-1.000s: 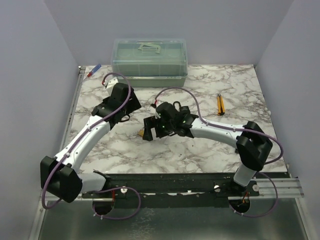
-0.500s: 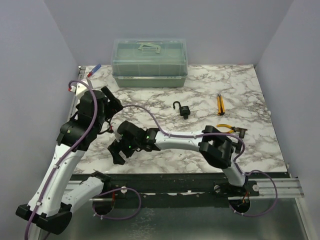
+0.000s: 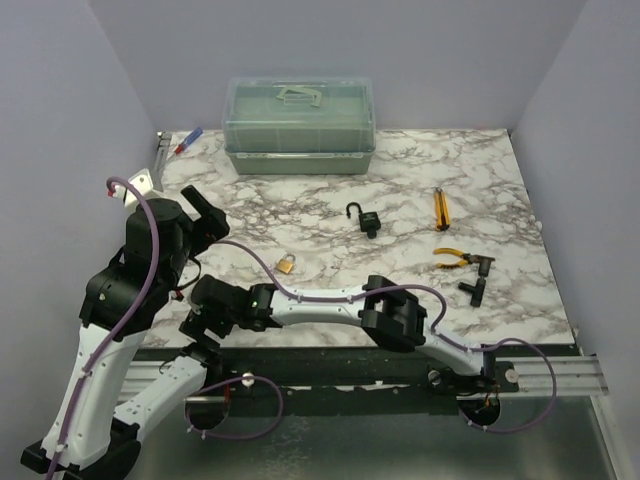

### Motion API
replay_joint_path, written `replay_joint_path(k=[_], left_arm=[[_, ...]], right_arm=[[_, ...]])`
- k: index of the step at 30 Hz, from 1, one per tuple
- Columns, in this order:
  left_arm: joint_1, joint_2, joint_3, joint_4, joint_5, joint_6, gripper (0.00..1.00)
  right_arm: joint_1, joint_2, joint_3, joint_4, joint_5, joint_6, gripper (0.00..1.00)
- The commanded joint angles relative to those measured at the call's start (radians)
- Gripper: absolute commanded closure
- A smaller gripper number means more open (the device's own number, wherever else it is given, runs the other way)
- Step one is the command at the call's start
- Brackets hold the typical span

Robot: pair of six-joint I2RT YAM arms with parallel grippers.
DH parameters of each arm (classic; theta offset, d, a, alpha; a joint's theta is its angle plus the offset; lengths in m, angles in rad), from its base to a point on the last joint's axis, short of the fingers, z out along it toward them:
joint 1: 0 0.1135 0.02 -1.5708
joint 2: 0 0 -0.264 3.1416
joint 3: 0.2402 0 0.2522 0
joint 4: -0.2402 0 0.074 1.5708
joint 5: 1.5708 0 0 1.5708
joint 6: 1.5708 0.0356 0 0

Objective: Unlock with the key

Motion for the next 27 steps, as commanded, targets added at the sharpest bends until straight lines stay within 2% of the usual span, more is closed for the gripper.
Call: replay_joint_path(k=[1,5,10,17,27], left_arm=[[0.000,-0.024,0.013,-0.052,0.059,0.031,0.12],[0.000,-0.039,0.034,-0.055,0.098,0.045,0.12],[0.000,-0.048,0.037,-0.053,0.134,0.042,0.12],[0.000,-0.060,-0.011,-0.030,0.149,0.046,0.12],[0.000,-0.055,-0.071,0.002,0.155,0.061,0.12]], right_arm=[[0.068,0.075,0.066,0.000,0.049,-0.011,0.15],[0.070,0.106,0.100,0.004,0.048,-0.026,0.16],[0.069,0.135,0.141,-0.007,-0.060,-0.082,0.18],[0.069,0.130,0.113,0.045,-0.164,-0.149,0.19],[0.070,0.155,0.104,0.102,-0.178,-0.223,0.18]])
